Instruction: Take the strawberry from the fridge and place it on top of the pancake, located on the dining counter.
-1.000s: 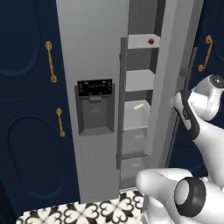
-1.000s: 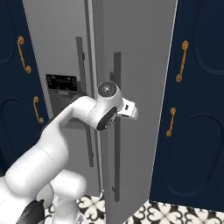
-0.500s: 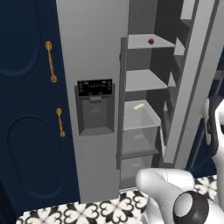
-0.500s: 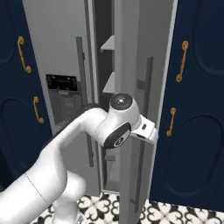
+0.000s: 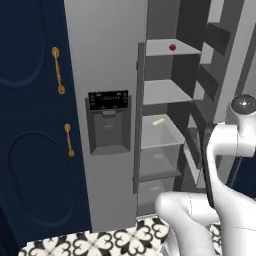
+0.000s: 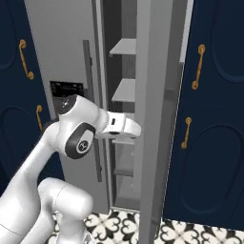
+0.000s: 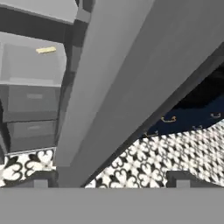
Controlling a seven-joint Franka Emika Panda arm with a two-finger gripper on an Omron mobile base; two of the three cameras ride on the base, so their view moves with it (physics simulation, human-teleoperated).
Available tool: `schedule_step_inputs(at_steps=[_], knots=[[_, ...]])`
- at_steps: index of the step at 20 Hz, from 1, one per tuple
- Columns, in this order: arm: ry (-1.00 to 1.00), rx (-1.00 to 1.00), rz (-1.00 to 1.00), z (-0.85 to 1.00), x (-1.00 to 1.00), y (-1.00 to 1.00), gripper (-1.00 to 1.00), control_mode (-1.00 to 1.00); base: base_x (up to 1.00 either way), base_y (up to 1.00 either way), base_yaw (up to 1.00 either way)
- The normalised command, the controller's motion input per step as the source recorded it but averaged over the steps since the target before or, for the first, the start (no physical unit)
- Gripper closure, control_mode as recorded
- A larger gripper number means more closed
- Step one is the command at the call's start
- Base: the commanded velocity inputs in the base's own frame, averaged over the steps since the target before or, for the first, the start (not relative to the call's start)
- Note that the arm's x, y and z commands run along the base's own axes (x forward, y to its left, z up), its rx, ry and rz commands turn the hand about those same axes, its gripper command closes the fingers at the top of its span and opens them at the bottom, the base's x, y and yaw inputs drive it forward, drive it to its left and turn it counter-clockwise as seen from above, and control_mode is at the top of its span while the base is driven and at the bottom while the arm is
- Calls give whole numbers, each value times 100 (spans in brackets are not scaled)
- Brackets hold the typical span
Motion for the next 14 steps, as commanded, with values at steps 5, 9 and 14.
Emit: schedule_step_inputs(at_steps=[5, 9, 14], knots=[[23, -59, 16, 31, 83, 88, -100, -100, 0, 0, 0], [29, -57, 15, 73, 99, 24, -100, -100, 0, 0, 0], [24, -28, 7, 37, 94, -28, -100, -100, 0, 0, 0]])
